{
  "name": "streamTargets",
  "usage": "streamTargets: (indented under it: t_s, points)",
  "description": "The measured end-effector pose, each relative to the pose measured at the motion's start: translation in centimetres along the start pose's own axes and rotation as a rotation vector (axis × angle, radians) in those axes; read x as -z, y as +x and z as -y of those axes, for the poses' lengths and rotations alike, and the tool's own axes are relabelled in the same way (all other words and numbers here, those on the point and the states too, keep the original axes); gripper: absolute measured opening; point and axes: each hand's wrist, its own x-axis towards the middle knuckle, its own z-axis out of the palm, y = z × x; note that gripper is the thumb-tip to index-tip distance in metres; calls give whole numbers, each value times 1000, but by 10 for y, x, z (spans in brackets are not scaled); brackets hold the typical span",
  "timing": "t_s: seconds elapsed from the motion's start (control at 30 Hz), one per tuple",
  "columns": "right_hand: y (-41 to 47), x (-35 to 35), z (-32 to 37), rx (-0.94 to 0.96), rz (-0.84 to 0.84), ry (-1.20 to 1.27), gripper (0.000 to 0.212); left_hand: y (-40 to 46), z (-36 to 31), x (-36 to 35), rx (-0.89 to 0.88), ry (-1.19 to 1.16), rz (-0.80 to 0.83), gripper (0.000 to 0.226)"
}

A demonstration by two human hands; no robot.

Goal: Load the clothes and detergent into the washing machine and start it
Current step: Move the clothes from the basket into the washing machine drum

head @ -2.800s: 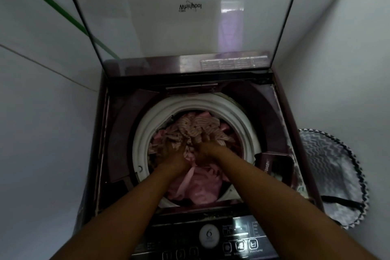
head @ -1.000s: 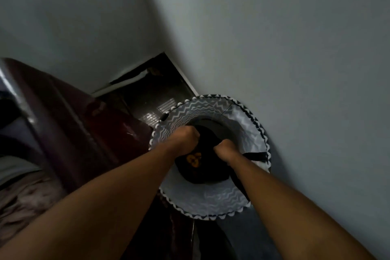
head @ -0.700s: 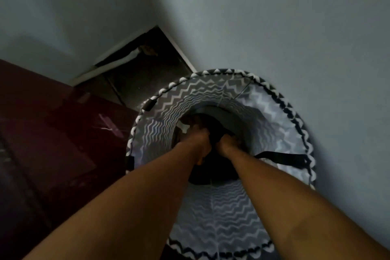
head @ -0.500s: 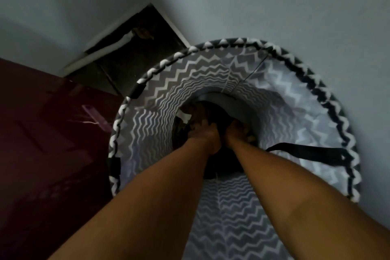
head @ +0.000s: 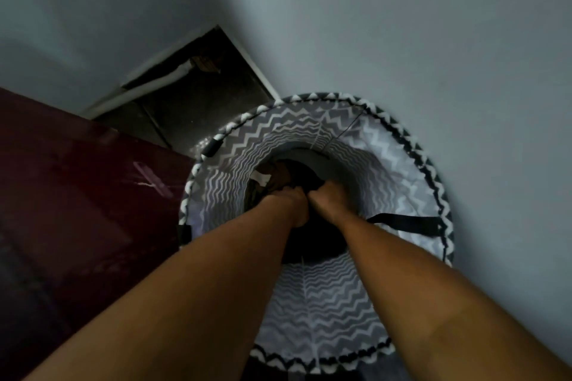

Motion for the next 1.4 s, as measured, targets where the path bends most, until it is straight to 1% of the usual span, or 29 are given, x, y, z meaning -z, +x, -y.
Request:
streamTargets:
  t_s: [0.03,0.07,0.13,0.27,0.33,0.4,0.43,0.5,0.57,0.63,0.7,0.73,0.8,0.83,0.87,0.9,0.93,0.97,1.0,1.03,1.07,1.1,1.17,1.2,1.23,1.3,1.4]
  points:
    - [-11,7,1,-14,7,42,58,-11,-3,7,4,16,19,62]
    - [-25,14,4,-33,19,99,57,-26,-5,14,5,39,32,69]
    - [-62,31,11,-55,63,210,40,-55,-7,22,4,50,26,78]
    - [-135,67,34,-35,148,346,9,-116,-10,31,-21,2,-58,80]
    - [-171,86,49,-3,164,378,25,-147,-9,30,-13,-62,-113,83]
    - [-196,104,63,31,166,405,35,-168,-7,31,-6,-191,-151,92]
    - [-209,112,69,46,165,418,36,-178,-6,32,-12,-275,-173,93]
    - [-238,124,81,67,164,449,30,-200,-5,33,-56,-459,-245,84]
    - [-259,133,91,99,174,525,29,-221,-4,35,-95,-570,-309,81]
    - [-284,140,98,129,181,649,39,-246,-3,38,-127,-621,-387,79]
    - [-305,146,103,183,208,840,41,-273,-4,44,-159,-680,-487,74]
    - [-319,148,107,221,255,900,41,-289,-4,46,-182,-718,-522,70]
    - [-346,151,111,282,368,1018,52,-318,-2,50,-237,-782,-585,63]
    - [-353,152,112,312,388,1035,48,-334,-1,52,-265,-797,-624,60]
    - [-361,152,117,350,377,1032,30,-349,1,55,-294,-801,-660,57]
    - [-371,154,122,357,359,1058,23,-367,5,56,-319,-800,-694,55]
    - [-373,155,126,379,318,1051,40,-382,10,57,-340,-795,-725,54]
    - [-382,156,133,395,300,1063,53,-399,16,58,-348,-792,-748,53]
    - [-396,156,143,400,318,1067,54,-416,22,59,-351,-782,-763,54]
    - [-422,155,157,442,353,1072,39,-432,27,61,-354,-770,-771,57]
    - [-446,154,171,506,371,1088,19,-449,36,63,-352,-760,-787,59]
    - [-462,153,185,554,347,1088,24,-467,44,67,-344,-751,-814,60]
    - [-494,146,213,654,260,1050,54,-500,64,73,-299,-727,-904,56]
    - [-505,142,224,707,207,1040,59,-516,73,77,-272,-722,-946,55]
    - [-512,134,237,756,191,1012,55,-531,85,78,-240,-726,-984,54]
    - [-535,117,260,836,223,927,41,-557,110,76,-192,-753,-1023,53]
    - [-551,84,290,806,403,943,44,-588,150,67,-131,-763,-1105,50]
